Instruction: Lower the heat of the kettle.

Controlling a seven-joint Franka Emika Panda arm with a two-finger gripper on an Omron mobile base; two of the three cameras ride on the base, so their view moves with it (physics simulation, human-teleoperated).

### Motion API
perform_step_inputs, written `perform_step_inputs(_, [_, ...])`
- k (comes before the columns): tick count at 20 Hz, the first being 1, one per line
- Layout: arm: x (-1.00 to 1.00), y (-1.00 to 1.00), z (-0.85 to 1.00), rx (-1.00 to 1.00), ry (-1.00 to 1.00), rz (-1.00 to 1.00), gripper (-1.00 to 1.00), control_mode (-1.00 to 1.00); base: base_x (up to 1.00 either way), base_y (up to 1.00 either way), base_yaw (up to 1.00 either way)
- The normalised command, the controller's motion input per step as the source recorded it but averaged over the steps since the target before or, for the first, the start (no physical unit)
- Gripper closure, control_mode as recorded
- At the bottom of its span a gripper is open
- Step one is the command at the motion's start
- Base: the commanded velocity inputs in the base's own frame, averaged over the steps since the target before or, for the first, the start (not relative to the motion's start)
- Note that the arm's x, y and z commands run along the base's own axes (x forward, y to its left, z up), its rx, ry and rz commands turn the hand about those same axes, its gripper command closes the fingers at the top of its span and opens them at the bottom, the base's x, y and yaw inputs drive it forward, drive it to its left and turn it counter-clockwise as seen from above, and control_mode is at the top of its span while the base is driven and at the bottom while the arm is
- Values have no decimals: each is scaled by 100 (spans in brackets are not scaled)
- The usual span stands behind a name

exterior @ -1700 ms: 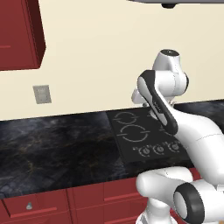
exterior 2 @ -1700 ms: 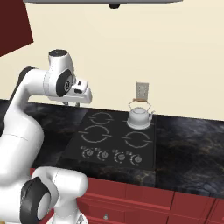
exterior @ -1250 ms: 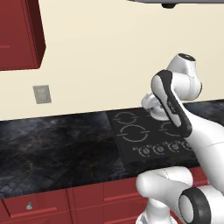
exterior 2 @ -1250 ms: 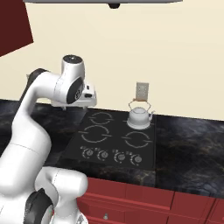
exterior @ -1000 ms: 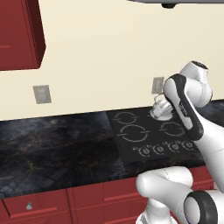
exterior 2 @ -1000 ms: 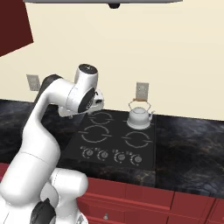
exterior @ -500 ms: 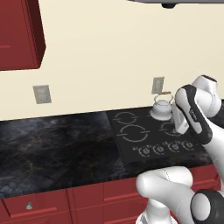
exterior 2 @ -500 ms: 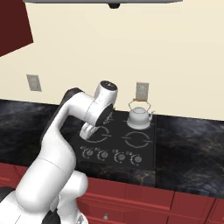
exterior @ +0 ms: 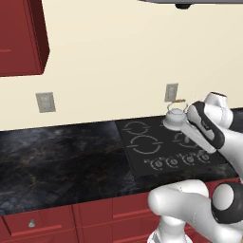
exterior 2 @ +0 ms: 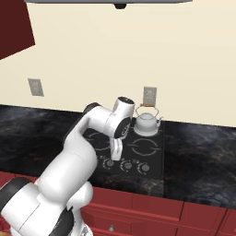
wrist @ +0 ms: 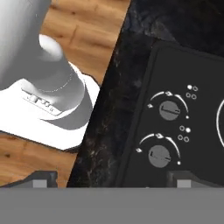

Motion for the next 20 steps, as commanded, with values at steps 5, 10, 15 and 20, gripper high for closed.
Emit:
perform_step_inputs(5, [13,-12,-53,-6,-6,45,-100,-100,0,0,0])
perform_step_inputs(10, [18,-9,-41,0,-6,9,-100,-100,0,0,0])
perform_step_inputs(15, [30,-17,-36,0,-8,2,-100,-100,0,0,0])
perform_step_inputs(20, [11,-30,-27,0,0,4,-100,-100,0,0,0])
